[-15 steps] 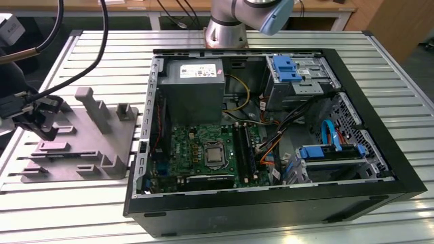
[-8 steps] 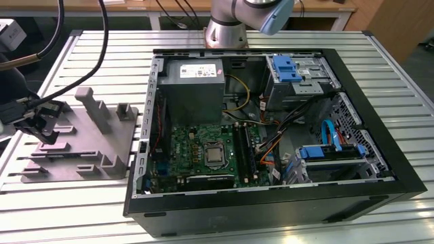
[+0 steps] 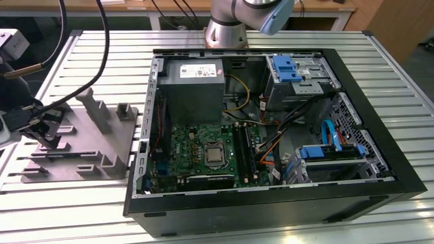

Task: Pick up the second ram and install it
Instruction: 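Reach for the second ram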

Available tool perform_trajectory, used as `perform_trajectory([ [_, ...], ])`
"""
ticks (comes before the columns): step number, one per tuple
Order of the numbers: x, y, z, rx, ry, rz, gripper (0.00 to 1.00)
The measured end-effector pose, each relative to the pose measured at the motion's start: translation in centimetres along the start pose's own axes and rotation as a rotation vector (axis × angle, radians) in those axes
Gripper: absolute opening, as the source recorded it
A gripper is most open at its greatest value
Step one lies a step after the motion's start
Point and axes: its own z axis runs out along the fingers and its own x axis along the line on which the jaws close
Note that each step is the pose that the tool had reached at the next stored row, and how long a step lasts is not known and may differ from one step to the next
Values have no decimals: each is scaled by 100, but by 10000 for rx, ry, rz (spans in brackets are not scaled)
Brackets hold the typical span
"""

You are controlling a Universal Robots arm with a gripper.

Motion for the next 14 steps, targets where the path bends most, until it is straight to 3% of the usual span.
perform_trajectory([
  [2, 2, 7, 17, 3, 27, -81, 11],
  [4, 3, 27, 26, 40, 167, -105, 11],
  [6, 5, 45, 39, 49, 239, -133, 11],
  [14, 23, 64, 118, 44, 269, -552, 11],
])
